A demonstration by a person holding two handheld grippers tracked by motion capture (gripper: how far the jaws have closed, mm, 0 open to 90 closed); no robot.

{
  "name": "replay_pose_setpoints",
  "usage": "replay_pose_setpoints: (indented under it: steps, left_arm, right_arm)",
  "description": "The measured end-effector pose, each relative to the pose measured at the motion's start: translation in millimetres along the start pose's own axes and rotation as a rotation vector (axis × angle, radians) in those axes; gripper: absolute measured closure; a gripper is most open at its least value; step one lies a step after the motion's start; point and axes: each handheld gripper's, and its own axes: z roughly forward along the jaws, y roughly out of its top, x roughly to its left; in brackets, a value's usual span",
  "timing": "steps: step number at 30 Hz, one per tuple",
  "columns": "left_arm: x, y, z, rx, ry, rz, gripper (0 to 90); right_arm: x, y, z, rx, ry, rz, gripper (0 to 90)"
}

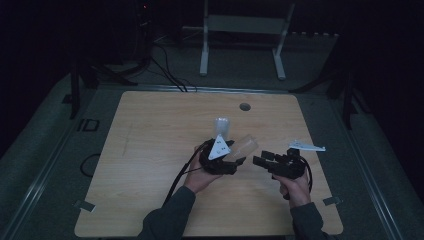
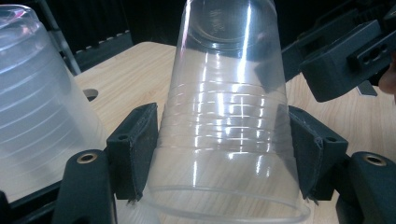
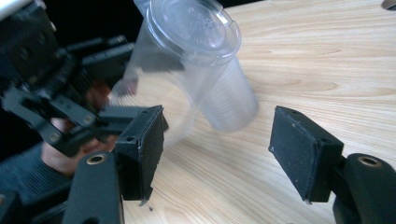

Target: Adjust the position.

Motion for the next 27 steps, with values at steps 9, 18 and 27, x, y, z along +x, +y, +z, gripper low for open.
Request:
replay_pose_setpoints:
  steps: [9,18,27]
  left_arm:
    - [2.3,0.4,-4.0,0.001,-0.004,0.002,32.3]
    - [5.6,1.6,-8.4,-0.002,-0.019,0.005,32.3]
    - [8.8,3.8,-13.6,0.013,-0.043,0.015,32.3]
  right_arm:
    - [10.2,8.0,-1.0,0.078,-0.092,-0.138,34.7]
    - [24.4,19.7,-3.5,0.153,-0.153,-0.301,34.7]
    - [34.6,29.4,-0.9,0.262,-0.171,-0.42,34.7]
